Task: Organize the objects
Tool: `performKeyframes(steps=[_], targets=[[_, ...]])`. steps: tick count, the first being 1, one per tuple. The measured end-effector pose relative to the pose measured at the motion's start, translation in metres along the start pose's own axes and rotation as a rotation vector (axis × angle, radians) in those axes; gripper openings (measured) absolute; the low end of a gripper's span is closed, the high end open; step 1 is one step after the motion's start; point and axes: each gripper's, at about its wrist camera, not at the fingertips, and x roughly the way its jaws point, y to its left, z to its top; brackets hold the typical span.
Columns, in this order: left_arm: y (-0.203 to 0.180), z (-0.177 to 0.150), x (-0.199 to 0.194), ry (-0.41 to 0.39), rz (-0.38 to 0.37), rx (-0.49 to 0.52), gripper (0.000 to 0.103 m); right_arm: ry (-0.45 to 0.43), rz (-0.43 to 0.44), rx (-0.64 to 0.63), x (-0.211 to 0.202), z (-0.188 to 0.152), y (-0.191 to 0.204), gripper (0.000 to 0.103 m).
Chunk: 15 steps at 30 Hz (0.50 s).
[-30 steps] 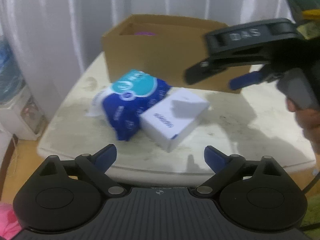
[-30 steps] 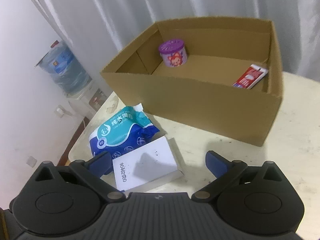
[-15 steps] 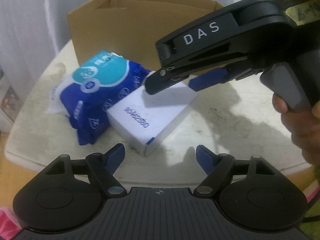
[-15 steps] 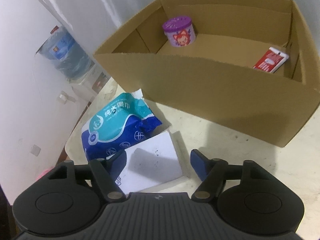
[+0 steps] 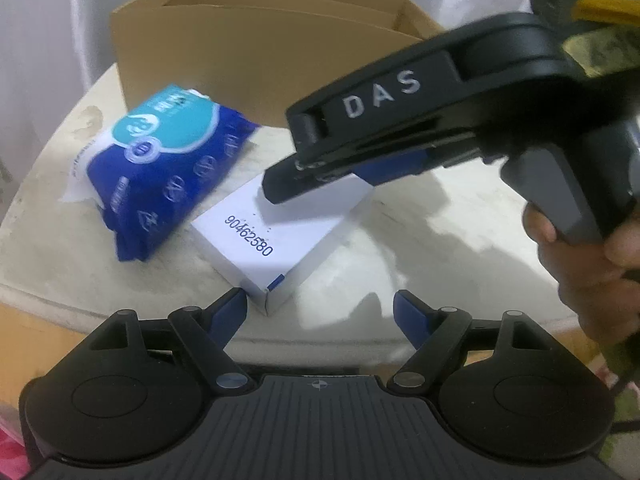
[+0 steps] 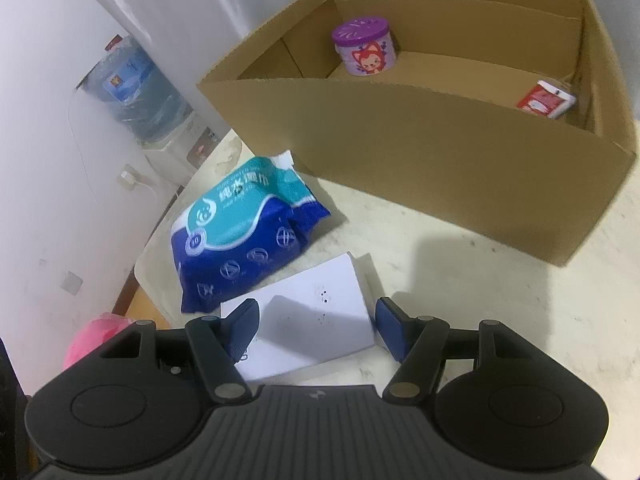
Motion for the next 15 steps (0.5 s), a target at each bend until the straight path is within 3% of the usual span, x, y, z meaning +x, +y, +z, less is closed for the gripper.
performKeyframes(steps=[15], targets=[[0.001, -0.003, 0.002, 0.008, -0.010, 0.027, 0.086, 0.003, 0.011, 0.084, -0.003, -0.009, -0.013, 0.068]])
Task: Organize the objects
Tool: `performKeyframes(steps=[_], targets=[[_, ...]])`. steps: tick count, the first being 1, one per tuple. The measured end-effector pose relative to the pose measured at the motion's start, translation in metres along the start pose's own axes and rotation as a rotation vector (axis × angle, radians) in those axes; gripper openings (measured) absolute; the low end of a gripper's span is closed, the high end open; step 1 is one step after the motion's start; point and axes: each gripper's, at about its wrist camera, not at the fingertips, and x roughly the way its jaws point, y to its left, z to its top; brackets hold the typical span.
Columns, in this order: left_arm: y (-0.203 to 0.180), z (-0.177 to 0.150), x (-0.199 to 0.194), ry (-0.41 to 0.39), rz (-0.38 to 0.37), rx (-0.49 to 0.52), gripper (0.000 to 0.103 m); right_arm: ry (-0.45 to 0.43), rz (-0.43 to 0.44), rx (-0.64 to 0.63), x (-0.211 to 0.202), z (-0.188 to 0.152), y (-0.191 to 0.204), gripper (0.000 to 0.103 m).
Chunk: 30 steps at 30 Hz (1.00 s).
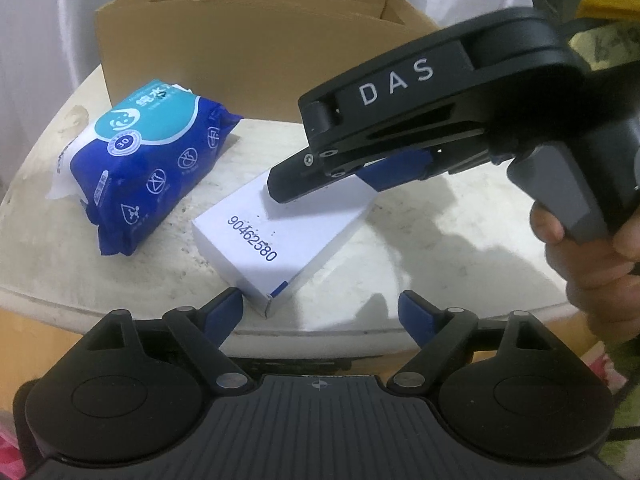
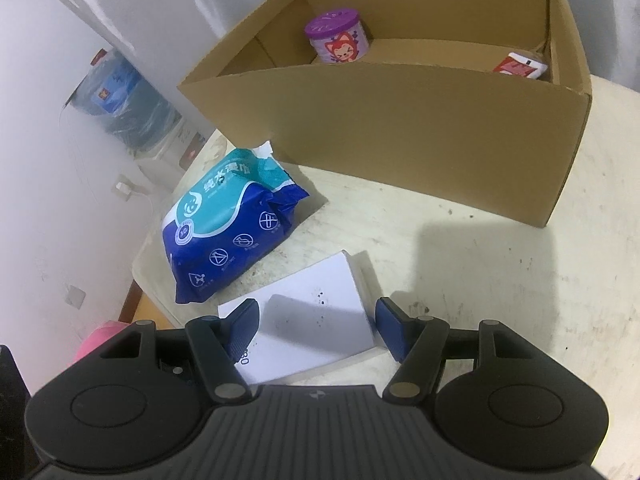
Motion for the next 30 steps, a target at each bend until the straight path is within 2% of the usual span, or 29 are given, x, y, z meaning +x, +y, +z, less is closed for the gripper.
performKeyframes(steps=[8, 19, 25, 30], targets=[[0.009, 0.007, 0.003, 0.008, -0.009, -0.030, 0.087, 0.003, 0.003, 0.009, 0.001, -0.002, 0.000, 0.070], [0.013, 0.015, 0.007, -0.009, 0.028, -0.029, 0.088, 0.000, 0.020, 0.037, 0.005, -0.002, -0.001, 0.070], [0.013, 0.013, 0.014, -0.026, 0.006, -0.038, 0.098, 0.023, 0.024, 0.083, 0.012, -0.004, -0.008, 0.071], [0.015, 0.010, 0.017, -0.048, -0.004, -0.047, 0.101, 0.020, 0.042, 0.115, 0.013, -0.007, -0.013, 0.072]])
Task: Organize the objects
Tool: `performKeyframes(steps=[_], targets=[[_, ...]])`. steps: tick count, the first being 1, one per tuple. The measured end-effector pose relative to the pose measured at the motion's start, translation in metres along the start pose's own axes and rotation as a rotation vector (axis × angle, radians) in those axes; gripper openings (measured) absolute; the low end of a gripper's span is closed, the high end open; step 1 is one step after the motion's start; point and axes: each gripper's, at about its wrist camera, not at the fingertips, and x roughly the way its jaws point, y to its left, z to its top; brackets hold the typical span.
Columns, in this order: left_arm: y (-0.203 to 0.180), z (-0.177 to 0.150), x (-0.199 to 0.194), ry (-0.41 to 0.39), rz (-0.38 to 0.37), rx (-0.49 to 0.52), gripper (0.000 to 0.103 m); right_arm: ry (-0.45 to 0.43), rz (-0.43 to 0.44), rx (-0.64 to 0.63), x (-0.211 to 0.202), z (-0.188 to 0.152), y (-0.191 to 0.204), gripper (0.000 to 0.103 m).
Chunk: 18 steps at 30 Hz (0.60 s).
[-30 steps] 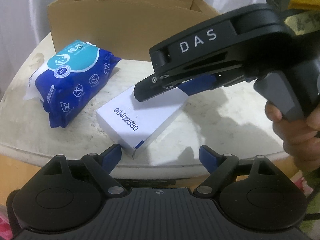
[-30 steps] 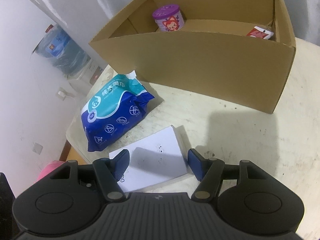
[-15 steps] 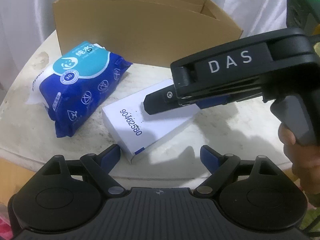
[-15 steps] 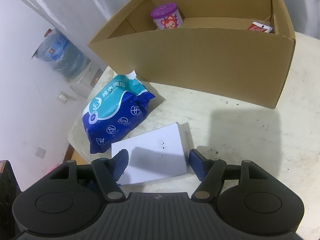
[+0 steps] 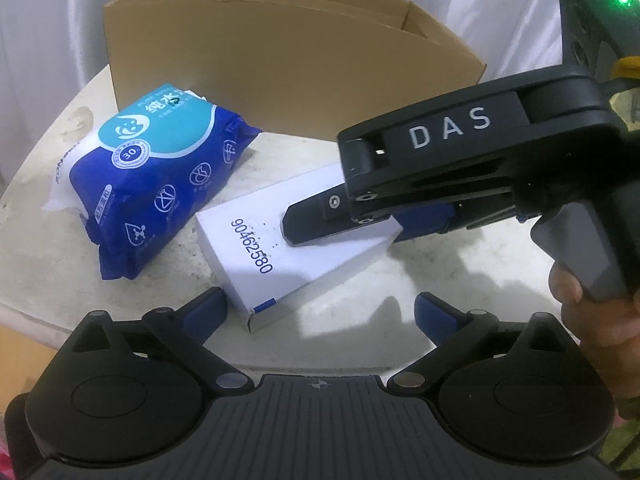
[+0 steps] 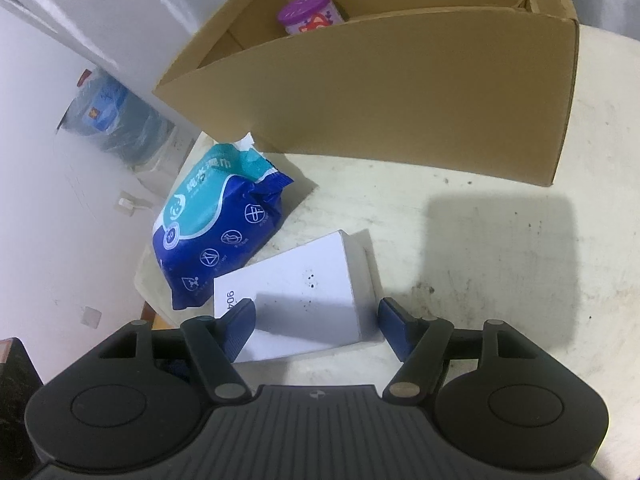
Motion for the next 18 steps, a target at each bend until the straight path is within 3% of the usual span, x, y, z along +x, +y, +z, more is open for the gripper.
performKeyframes(steps=[5, 10, 18], targets=[[0.006, -0.003, -0.002, -0.020, -0.024, -0.034, 0.102, -0.002, 0.019, 0.012, 0.001, -0.001, -0.001, 0.079], [0.017, -0.006, -0.007, -0.042, -0.057, -0.075, 0.103, -0.005, 0.018, 0.018, 0.000, -0.001, -0.001, 0.103], [0.022, -0.007, -0.007, -0.050, -0.066, -0.080, 0.103, -0.007, 0.030, 0.020, -0.002, -0.002, -0.003, 0.103]])
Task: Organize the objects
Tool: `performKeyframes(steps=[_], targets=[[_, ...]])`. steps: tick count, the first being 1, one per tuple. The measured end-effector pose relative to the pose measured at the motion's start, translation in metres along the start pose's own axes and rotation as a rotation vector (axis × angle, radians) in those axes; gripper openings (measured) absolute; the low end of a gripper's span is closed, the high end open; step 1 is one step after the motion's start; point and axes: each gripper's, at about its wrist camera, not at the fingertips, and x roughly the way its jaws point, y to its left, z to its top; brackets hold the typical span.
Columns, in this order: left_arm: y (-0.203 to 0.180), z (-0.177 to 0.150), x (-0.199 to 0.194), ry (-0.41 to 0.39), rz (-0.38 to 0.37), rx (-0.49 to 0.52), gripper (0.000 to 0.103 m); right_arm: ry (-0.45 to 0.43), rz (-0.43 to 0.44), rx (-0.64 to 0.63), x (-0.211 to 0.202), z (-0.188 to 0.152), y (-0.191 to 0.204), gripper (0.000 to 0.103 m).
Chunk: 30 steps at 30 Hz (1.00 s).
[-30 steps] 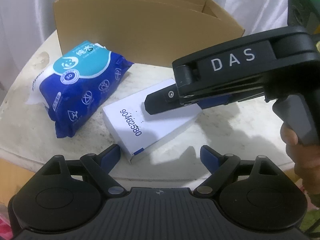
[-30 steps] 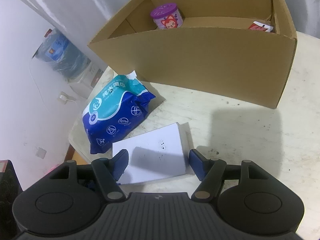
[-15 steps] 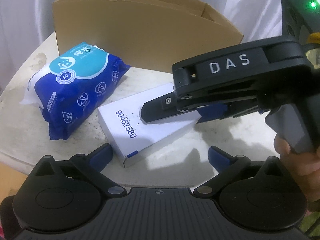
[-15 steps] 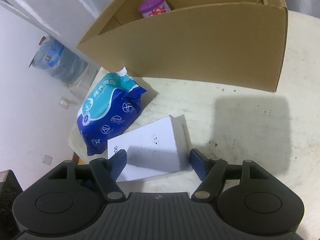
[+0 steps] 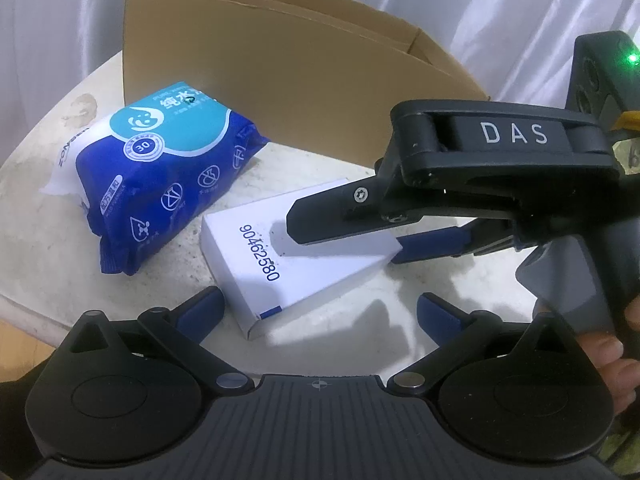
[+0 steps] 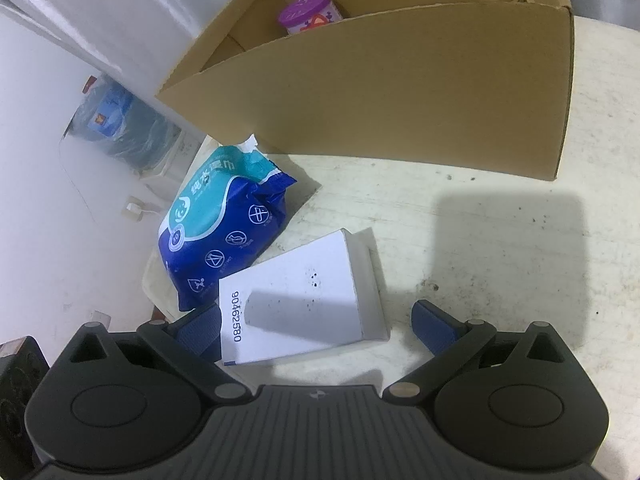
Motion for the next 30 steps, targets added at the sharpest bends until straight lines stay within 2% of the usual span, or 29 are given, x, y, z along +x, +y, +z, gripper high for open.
performKeyframes(steps=[12, 24, 30], targets=[[0.003, 0.006, -0.001, 0.022, -0.016, -0.019, 0.103, 0.015, 0.004, -0.011, -0.001, 0.002, 0.000, 0.103], [0.017, 0.005, -0.006, 0.007, -0.075, -0.068, 0.103, 0.017, -0.068, -0.154, 0.004, -0.006, 0.018, 0.103], [0.018, 0.004, -0.006, 0.001, -0.084, -0.070, 0.103, 0.002, -0.062, -0.146, 0.003, -0.007, 0.016, 0.103]])
